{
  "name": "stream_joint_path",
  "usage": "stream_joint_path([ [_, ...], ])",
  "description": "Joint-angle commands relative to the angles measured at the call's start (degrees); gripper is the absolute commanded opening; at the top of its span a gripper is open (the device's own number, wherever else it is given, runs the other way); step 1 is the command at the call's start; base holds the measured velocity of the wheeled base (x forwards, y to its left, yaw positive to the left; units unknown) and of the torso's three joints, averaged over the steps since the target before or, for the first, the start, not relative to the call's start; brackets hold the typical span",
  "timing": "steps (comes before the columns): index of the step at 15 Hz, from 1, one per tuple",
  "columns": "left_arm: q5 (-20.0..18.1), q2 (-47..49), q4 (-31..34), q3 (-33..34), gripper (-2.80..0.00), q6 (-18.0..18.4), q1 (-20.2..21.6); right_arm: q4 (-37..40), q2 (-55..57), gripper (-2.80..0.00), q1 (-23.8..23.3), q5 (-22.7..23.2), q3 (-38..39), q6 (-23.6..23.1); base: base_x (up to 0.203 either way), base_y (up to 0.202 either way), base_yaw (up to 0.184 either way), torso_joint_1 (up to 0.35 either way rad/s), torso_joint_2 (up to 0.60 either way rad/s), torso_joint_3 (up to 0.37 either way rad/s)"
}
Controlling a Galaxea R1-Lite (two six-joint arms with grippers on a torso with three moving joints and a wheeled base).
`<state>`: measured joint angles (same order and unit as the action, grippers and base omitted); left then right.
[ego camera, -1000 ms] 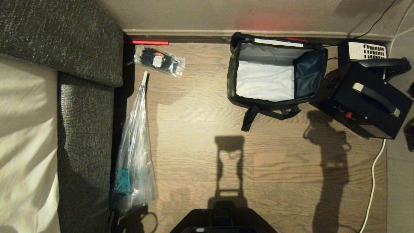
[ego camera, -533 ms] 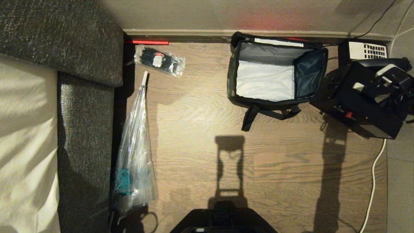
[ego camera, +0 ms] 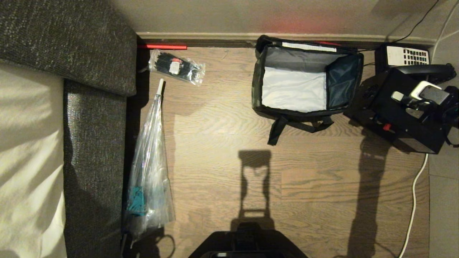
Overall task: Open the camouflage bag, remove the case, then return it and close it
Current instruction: Grip the handle again
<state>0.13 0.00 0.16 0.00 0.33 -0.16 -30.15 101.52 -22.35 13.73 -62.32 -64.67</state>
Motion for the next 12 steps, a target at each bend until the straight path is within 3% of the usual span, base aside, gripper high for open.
stream_joint_path([
  [1,0.0,0.0,0.0,0.0,-2.8,0.0,0.0,-0.2,-1.5,0.0,0.1,-3.4,1.0,-1.1,0.0,0.0,0.0,0.0,0.0,0.0],
  [4,0.0,0.0,0.0,0.0,-2.8,0.0,0.0,-1.2,-1.9,0.0,0.4,-15.9,4.4,-2.7,0.0,0.0,0.0,0.0,0.0,0.0],
  [7,0.0,0.0,0.0,0.0,-2.8,0.0,0.0,-11.4,1.0,0.0,0.8,-28.1,9.1,-5.0,0.0,0.0,0.0,0.0,0.0,0.0],
  [12,0.0,0.0,0.0,0.0,-2.8,0.0,0.0,-36.4,8.0,0.0,2.1,-30.8,14.4,-5.2,0.0,0.0,0.0,0.0,0.0,0.0],
])
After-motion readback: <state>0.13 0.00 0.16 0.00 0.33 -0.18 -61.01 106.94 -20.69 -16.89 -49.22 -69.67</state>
